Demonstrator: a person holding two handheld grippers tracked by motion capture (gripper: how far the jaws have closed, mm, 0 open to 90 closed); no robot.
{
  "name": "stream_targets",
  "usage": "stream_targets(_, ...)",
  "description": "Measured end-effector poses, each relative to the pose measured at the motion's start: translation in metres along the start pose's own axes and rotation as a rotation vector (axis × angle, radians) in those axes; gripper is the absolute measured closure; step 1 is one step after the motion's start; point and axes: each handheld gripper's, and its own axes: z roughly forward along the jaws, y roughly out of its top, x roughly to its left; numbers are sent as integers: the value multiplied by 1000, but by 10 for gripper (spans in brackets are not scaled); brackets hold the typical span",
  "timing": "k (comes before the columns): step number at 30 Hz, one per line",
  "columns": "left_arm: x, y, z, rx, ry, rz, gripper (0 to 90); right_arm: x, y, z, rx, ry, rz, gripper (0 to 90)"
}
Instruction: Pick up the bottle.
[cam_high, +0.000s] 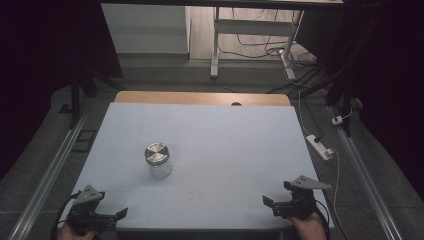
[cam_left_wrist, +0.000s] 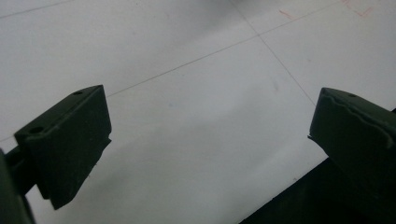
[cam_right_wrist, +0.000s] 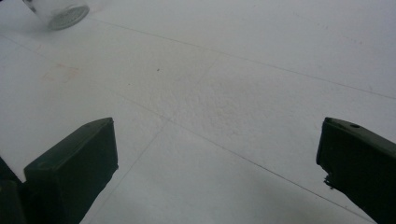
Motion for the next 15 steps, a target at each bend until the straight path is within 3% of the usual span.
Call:
stream_targets(3,0,0,1,7,-1,5,2,-2,0,-1,-1,27,15,0)
stream_targets(5,-1,1,1,12,3,8,2,-1,0,1,18,41,-2,0)
stream_targets(8,0,1,2,24,-2,9,1,1,0,3,30,45,-20,0)
stream_targets(15,0,2,3,35,-4,5,8,0,1,3,38,54,-11,0)
